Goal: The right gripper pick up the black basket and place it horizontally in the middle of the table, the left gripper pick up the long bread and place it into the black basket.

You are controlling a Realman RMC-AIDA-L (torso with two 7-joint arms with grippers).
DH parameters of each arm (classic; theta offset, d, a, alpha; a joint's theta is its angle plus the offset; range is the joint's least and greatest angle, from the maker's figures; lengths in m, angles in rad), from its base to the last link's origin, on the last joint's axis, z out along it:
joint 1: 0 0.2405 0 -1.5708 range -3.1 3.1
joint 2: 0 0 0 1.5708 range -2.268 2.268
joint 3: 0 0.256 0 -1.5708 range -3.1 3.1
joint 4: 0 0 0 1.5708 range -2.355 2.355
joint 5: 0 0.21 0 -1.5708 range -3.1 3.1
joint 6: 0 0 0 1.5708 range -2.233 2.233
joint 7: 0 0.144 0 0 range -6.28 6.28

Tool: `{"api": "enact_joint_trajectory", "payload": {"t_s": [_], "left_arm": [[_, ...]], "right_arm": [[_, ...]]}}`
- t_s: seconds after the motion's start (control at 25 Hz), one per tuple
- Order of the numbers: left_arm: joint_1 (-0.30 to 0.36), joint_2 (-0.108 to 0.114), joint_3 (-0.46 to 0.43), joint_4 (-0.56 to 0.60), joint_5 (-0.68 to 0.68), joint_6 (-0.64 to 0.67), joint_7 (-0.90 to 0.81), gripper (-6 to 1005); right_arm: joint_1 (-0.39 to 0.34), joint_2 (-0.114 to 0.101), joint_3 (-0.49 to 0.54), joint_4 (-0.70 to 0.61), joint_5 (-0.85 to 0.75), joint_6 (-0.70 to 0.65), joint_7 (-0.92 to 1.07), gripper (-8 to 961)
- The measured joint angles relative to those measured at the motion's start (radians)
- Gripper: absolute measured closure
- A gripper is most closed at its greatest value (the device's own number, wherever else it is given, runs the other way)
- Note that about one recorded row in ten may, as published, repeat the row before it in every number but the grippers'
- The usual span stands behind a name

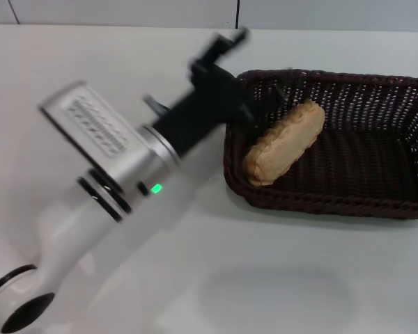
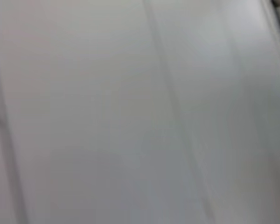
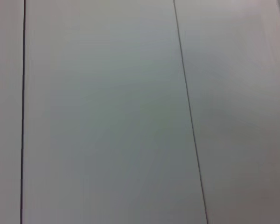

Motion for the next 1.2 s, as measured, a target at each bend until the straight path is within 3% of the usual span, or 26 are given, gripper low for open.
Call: {"api": "enact_joint_trajectory", "payload": {"t_s": [0.24,0.48,0.68,0.8,1.2], "left_arm": [[0.056,0.004,-0.174,0.019,0.002,0.043,0.022,137],[0.113,0.000,-0.436,0.062,-0.009,0.035,0.022,138],[0.152,0.000,-0.599,0.108,-0.009,0.033,0.009,138],[0.182,0.001,-0.650,0.123,-0.010,0.034,0.005,138],[0.192,-0.002,-0.659,0.172,-0.010,0.033,-0.002,138]], "right_arm": [[-0.004,0.001,-0.002,0.013,0.003,0.004,0.000,113],[-0.010,0.002,-0.003,0.014,0.003,0.013,0.000,113],[-0.012,0.004,-0.005,0.014,0.003,0.014,0.000,113],[-0.012,0.004,-0.005,0.014,0.003,0.014,0.000,113],[-0.017,0.006,-0.019,0.010,0.004,0.014,0.000,113]]}}
